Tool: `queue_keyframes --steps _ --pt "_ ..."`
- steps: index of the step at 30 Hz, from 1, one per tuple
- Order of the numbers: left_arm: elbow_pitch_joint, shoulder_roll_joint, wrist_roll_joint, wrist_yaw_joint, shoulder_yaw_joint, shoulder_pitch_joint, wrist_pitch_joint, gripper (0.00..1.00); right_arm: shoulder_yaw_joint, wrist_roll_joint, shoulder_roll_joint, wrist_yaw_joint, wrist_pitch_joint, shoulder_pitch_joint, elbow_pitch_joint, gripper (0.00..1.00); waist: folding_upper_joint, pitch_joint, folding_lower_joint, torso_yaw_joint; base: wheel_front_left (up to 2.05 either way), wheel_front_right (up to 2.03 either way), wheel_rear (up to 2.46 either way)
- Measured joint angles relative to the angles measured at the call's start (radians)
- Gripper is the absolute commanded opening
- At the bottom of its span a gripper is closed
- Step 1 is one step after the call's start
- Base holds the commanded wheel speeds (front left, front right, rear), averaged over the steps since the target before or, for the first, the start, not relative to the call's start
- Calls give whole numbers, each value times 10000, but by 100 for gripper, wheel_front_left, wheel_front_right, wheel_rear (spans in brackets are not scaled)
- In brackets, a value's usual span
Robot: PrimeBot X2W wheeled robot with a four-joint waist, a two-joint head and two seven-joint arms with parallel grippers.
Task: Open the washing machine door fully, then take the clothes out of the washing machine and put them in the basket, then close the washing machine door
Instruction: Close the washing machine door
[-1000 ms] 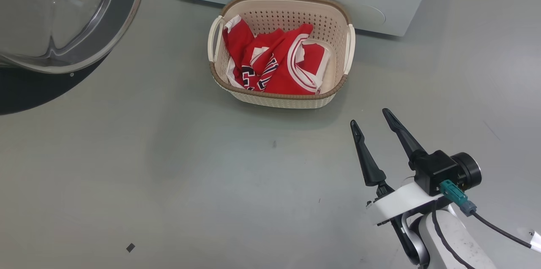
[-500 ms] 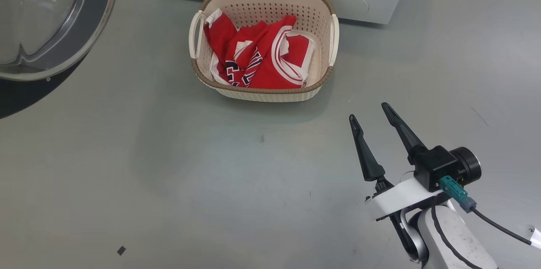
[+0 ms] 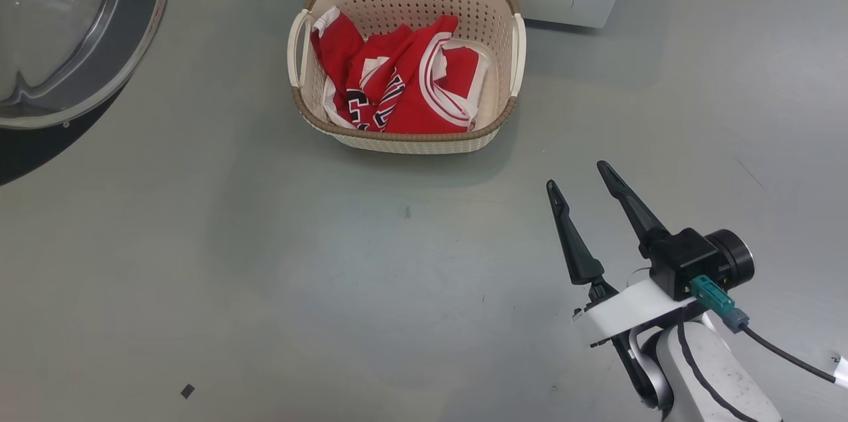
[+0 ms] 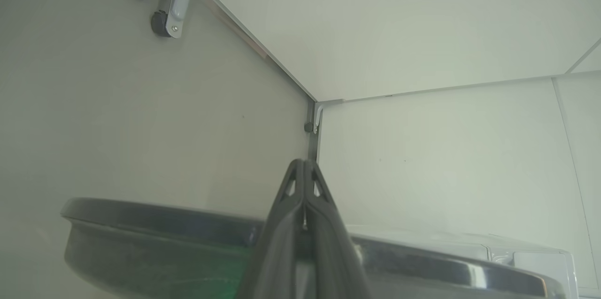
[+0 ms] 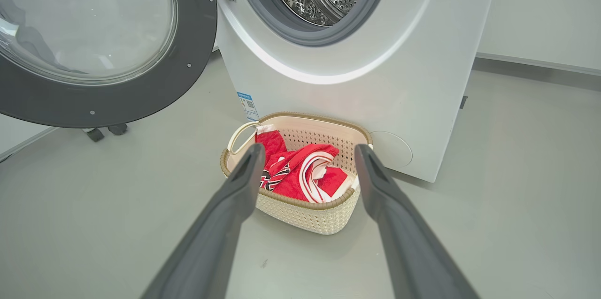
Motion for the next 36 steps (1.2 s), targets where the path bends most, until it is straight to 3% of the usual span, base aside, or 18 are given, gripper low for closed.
queue_keyframes --steps 14,36 --pt "491 27 56 -113 -347 -160 788 0 -46 0 -13 -69 -2 -6 73 100 0 -218 0 199 0 0 0" --pt "947 -454 132 -1590 -1175 241 2424 0 6 36 15 -61 -13 29 341 100 0 -914 0 440 0 0 0"
